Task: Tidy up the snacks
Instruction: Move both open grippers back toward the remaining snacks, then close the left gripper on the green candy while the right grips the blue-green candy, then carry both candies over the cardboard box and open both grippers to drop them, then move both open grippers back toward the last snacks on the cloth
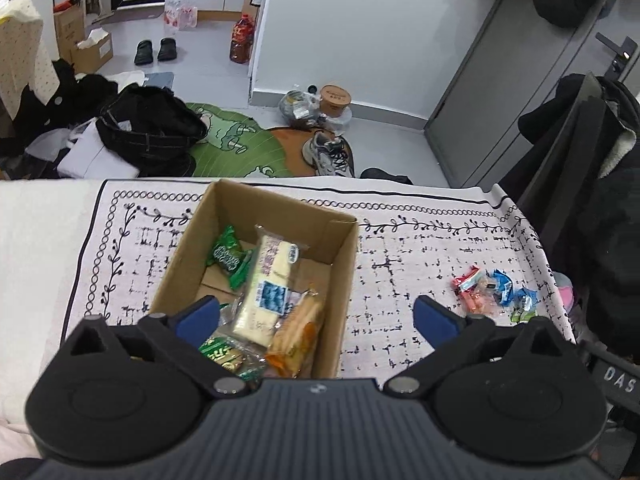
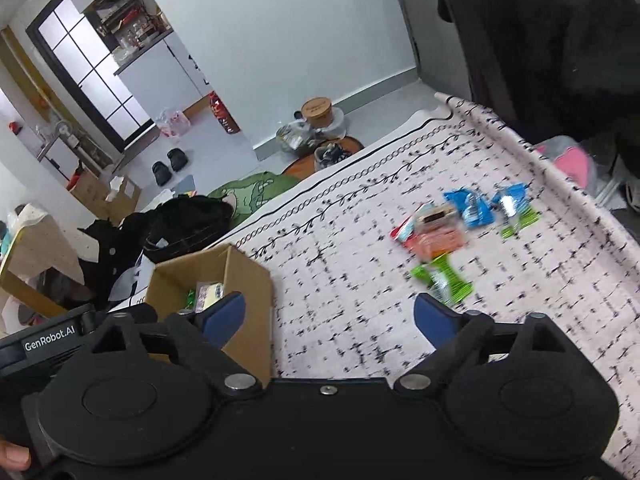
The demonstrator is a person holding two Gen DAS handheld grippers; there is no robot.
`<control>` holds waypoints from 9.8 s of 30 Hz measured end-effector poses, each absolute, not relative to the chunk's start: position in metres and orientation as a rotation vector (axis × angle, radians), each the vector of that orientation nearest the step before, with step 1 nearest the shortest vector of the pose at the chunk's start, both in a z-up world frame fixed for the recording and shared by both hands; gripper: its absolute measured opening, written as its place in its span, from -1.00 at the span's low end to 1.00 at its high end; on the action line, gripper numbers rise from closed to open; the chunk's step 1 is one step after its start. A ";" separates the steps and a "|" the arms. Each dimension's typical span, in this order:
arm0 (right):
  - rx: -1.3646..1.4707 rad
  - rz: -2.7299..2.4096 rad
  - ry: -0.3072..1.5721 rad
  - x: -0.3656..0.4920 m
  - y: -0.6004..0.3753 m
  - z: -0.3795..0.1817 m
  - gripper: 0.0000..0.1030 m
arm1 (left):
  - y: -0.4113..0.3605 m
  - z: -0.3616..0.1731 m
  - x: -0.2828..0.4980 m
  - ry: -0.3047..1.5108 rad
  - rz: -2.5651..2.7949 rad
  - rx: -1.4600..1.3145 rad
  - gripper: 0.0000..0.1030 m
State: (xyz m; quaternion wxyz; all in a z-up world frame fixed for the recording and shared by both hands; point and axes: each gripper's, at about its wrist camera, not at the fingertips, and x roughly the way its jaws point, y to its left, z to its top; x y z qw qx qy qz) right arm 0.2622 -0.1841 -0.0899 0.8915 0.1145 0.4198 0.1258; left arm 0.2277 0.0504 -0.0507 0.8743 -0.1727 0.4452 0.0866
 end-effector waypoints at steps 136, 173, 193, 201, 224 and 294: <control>0.299 0.173 0.891 0.311 -0.250 -0.129 -0.34 | -0.062 -0.086 0.303 1.043 0.086 -0.344 -0.47; 0.227 0.222 0.793 0.241 -0.112 -0.087 -0.34 | 0.086 -0.049 0.243 0.963 0.033 -0.443 -0.46; 0.204 0.294 0.851 0.267 -0.051 -0.099 -0.34 | 0.146 -0.073 0.259 1.031 0.123 -0.470 -0.36; 0.240 0.335 0.845 0.287 -0.034 -0.095 -0.30 | 0.157 -0.065 0.258 1.012 0.136 -0.469 -0.13; 0.220 0.225 0.887 0.261 -0.097 -0.093 0.25 | 0.133 -0.043 0.249 0.978 0.103 -0.409 0.80; 0.340 0.085 0.907 0.361 -0.317 -0.154 0.15 | -0.092 -0.128 0.379 1.053 -0.054 -0.345 0.95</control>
